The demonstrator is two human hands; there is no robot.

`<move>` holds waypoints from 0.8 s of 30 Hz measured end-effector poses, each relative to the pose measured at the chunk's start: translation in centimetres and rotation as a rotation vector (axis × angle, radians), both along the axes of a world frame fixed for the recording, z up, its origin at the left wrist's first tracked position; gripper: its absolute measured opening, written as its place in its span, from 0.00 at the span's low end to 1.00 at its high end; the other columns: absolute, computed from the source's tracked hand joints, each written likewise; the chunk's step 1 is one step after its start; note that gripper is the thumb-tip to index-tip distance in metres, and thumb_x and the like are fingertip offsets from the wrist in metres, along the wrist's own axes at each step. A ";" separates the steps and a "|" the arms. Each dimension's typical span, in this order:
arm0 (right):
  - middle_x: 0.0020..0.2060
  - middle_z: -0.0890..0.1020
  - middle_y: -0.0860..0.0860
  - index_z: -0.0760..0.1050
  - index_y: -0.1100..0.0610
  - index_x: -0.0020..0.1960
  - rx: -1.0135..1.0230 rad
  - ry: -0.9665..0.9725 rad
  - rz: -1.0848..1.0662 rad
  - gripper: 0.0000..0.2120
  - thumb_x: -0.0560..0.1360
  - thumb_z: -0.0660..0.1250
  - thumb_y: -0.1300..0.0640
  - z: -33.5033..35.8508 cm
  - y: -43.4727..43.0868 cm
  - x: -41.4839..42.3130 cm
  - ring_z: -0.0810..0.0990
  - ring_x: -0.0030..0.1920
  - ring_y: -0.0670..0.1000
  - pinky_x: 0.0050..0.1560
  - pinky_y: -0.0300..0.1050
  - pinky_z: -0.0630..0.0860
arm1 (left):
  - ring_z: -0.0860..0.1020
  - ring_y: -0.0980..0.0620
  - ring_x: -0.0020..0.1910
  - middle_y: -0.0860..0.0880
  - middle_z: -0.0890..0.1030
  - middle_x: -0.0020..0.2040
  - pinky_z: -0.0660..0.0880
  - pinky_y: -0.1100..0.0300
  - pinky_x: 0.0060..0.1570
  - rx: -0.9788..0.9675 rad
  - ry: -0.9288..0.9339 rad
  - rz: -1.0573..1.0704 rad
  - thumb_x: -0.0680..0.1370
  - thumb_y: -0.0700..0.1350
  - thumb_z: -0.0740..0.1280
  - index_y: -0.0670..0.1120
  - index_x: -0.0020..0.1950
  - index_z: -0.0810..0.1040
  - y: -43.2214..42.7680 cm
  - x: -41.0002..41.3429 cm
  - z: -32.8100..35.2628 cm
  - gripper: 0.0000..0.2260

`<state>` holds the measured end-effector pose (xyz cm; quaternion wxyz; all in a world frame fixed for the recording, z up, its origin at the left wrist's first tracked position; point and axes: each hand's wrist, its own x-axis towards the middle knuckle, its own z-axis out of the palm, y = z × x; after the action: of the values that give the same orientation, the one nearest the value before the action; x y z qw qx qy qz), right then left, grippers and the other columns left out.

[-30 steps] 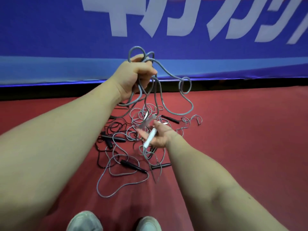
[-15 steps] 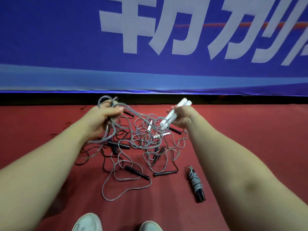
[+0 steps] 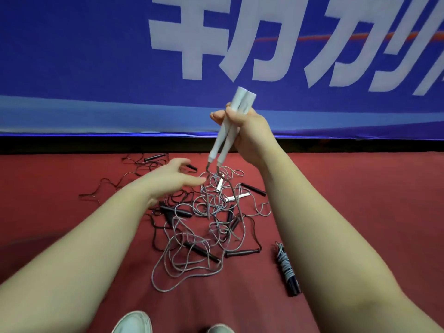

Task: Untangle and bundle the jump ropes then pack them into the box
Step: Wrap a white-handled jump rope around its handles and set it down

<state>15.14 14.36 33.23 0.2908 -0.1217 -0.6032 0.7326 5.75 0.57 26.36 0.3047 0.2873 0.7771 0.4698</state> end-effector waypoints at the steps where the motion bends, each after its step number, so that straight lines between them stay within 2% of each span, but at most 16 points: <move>1: 0.41 0.80 0.51 0.68 0.56 0.49 0.013 0.008 -0.002 0.02 0.79 0.59 0.62 0.2 -0.5 -0.2 0.78 0.54 0.53 0.66 0.54 0.67 | 0.72 0.51 0.63 0.46 0.73 0.66 0.66 0.56 0.66 0.108 -0.002 -0.078 0.72 0.44 0.73 0.46 0.72 0.64 0.7 1.1 0.8 0.31; 4: 0.44 0.82 0.50 0.70 0.55 0.50 0.139 -0.049 -0.004 0.01 0.79 0.61 0.58 0.9 -1.3 -0.1 0.79 0.52 0.52 0.60 0.53 0.71 | 0.78 0.54 0.54 0.50 0.80 0.55 0.72 0.58 0.55 0.327 0.101 -0.061 0.73 0.43 0.72 0.49 0.64 0.70 2.0 3.1 2.6 0.22; 7: 0.45 0.77 0.50 0.72 0.56 0.51 0.322 -0.177 -0.034 0.04 0.79 0.61 0.55 1.5 -2.2 0.4 0.76 0.44 0.49 0.45 0.48 0.74 | 0.79 0.52 0.49 0.49 0.81 0.49 0.72 0.58 0.44 0.347 0.174 0.021 0.75 0.41 0.68 0.47 0.60 0.72 2.4 4.0 3.7 0.14; 9: 0.43 0.73 0.50 0.70 0.55 0.48 0.455 -0.215 -0.046 0.04 0.79 0.60 0.55 1.7 -2.8 0.7 0.72 0.43 0.49 0.44 0.44 0.70 | 0.80 0.50 0.45 0.47 0.81 0.46 0.72 0.56 0.43 0.350 0.149 0.030 0.77 0.39 0.66 0.45 0.59 0.71 2.6 4.2 3.6 0.12; 11: 0.47 0.74 0.50 0.71 0.57 0.52 0.493 -0.238 -0.005 0.08 0.80 0.59 0.52 1.8 -3.3 0.9 0.72 0.46 0.49 0.43 0.42 0.69 | 0.79 0.50 0.42 0.46 0.79 0.46 0.74 0.54 0.47 0.350 0.161 0.079 0.77 0.38 0.64 0.44 0.59 0.70 2.6 4.0 3.3 0.11; 12: 0.53 0.74 0.51 0.70 0.56 0.59 0.504 -0.270 0.016 0.14 0.80 0.58 0.48 1.9 -3.2 1.0 0.72 0.50 0.48 0.44 0.40 0.68 | 0.77 0.50 0.39 0.46 0.77 0.44 0.74 0.53 0.46 0.368 0.160 0.115 0.77 0.38 0.62 0.44 0.57 0.69 2.6 3.7 3.2 0.09; 14: 0.67 0.68 0.49 0.61 0.51 0.71 0.530 -0.342 0.049 0.24 0.79 0.54 0.40 1.8 -2.3 1.9 0.69 0.59 0.47 0.48 0.39 0.65 | 0.71 0.51 0.32 0.47 0.72 0.37 0.72 0.57 0.36 0.438 0.103 0.208 0.78 0.37 0.59 0.43 0.51 0.67 2.6 3.0 3.2 0.04; 15: 0.69 0.65 0.47 0.56 0.48 0.74 0.534 -0.379 0.065 0.27 0.79 0.52 0.38 1.3 -1.6 2.5 0.69 0.59 0.47 0.47 0.38 0.65 | 0.68 0.53 0.28 0.48 0.69 0.34 0.68 0.59 0.32 0.489 0.040 0.261 0.78 0.36 0.57 0.44 0.47 0.66 2.5 2.8 3.4 0.03; 17: 0.68 0.66 0.45 0.52 0.46 0.76 0.541 -0.468 0.116 0.30 0.78 0.52 0.37 -0.6 -0.5 3.4 0.72 0.56 0.45 0.48 0.39 0.66 | 0.63 0.56 0.24 0.51 0.65 0.30 0.63 0.62 0.27 0.615 -0.131 0.337 0.80 0.37 0.56 0.47 0.43 0.63 2.2 2.2 3.9 0.08; 19: 0.68 0.66 0.46 0.51 0.48 0.76 0.480 -0.564 0.264 0.34 0.76 0.61 0.41 -4.1 -0.4 3.4 0.69 0.64 0.46 0.61 0.41 0.61 | 0.62 0.58 0.22 0.53 0.64 0.27 0.63 0.65 0.25 0.728 -0.271 0.333 0.82 0.40 0.58 0.48 0.43 0.63 2.0 1.6 4.4 0.09; 21: 0.71 0.64 0.51 0.50 0.49 0.76 0.443 -0.622 0.405 0.41 0.72 0.70 0.47 -7.9 -0.2 2.6 0.65 0.69 0.49 0.70 0.46 0.59 | 0.62 0.58 0.22 0.54 0.64 0.24 0.64 0.65 0.26 0.818 -0.383 0.290 0.83 0.43 0.58 0.48 0.43 0.63 1.9 1.5 5.0 0.09; 24: 0.74 0.61 0.50 0.52 0.47 0.76 0.476 -0.558 0.388 0.40 0.72 0.71 0.50 -10.5 -1.3 1.5 0.61 0.72 0.48 0.72 0.50 0.60 | 0.64 0.56 0.25 0.53 0.64 0.24 0.69 0.65 0.30 0.917 -0.542 0.237 0.83 0.43 0.59 0.47 0.43 0.64 2.0 2.0 5.7 0.09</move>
<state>16.64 13.04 22.69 -0.0072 -0.1292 -0.8233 0.5526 7.78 2.58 32.06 0.2827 0.1697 0.4131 0.8489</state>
